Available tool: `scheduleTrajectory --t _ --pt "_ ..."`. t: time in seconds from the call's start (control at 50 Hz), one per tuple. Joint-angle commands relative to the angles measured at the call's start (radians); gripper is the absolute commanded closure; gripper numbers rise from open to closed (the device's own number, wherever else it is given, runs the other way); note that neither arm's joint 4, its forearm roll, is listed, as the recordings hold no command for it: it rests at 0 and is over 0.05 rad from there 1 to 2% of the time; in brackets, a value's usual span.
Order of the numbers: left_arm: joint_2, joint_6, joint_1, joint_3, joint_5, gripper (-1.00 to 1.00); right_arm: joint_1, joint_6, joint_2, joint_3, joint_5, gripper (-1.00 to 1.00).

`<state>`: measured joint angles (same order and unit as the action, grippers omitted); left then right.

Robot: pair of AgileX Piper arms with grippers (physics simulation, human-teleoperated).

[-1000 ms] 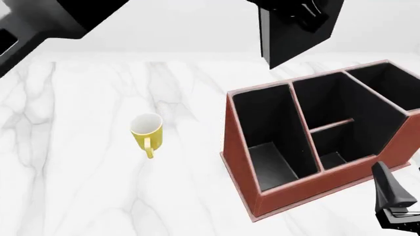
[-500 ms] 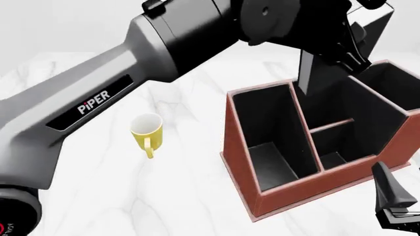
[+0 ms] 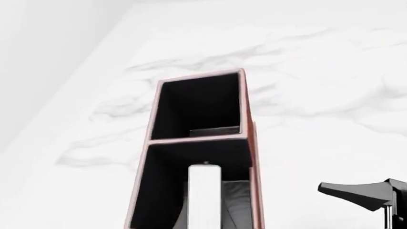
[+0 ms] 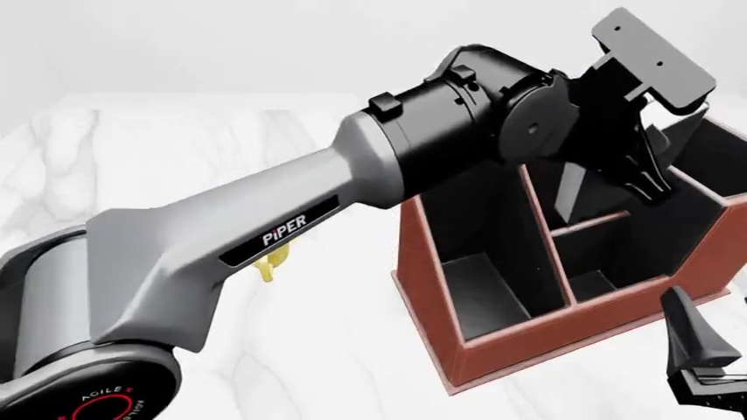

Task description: Pick up the book and place it in the back compartment of the caddy.

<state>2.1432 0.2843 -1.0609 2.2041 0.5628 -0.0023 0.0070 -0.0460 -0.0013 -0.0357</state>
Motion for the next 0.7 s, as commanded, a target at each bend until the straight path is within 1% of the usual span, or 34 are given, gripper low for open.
scheduleTrajectory --t 0.02,0.08,0.14,0.18,0.44,0.48,0.5,0.58,0.64,0.7 --pt "0.041 0.002 -0.010 0.015 -0.043 1.00 0.000 0.000 -0.005 0.000 -0.005 -1.00" --pt "0.044 -0.002 -0.031 0.008 -0.042 1.00 0.001 0.000 0.004 0.000 0.003 -1.00" --pt "0.052 0.001 -0.032 0.010 -0.044 1.00 0.001 0.000 0.002 0.000 0.000 -1.00" --pt "0.057 -0.004 -0.028 0.017 -0.048 1.00 0.002 0.000 0.006 0.000 0.004 -1.00" --pt "0.063 -0.021 -0.035 -0.047 -0.106 1.00 0.002 0.001 0.012 0.000 0.009 -1.00" --pt "0.080 -0.007 -0.024 -0.035 -0.102 1.00 0.002 0.002 0.010 0.000 0.008 -1.00" --pt "0.075 -0.017 -0.024 -0.039 -0.110 1.00 0.003 0.002 0.009 0.000 0.007 -1.00" --pt "0.091 -0.017 -0.015 -0.032 -0.111 1.00 0.002 0.004 0.003 0.000 0.001 -1.00" --pt "0.086 -0.023 -0.021 -0.059 -0.129 1.00 0.002 0.004 -0.002 0.000 -0.004 -1.00" --pt "0.096 -0.035 -0.018 -0.060 -0.138 1.00 0.001 0.005 -0.006 0.000 -0.007 -1.00"
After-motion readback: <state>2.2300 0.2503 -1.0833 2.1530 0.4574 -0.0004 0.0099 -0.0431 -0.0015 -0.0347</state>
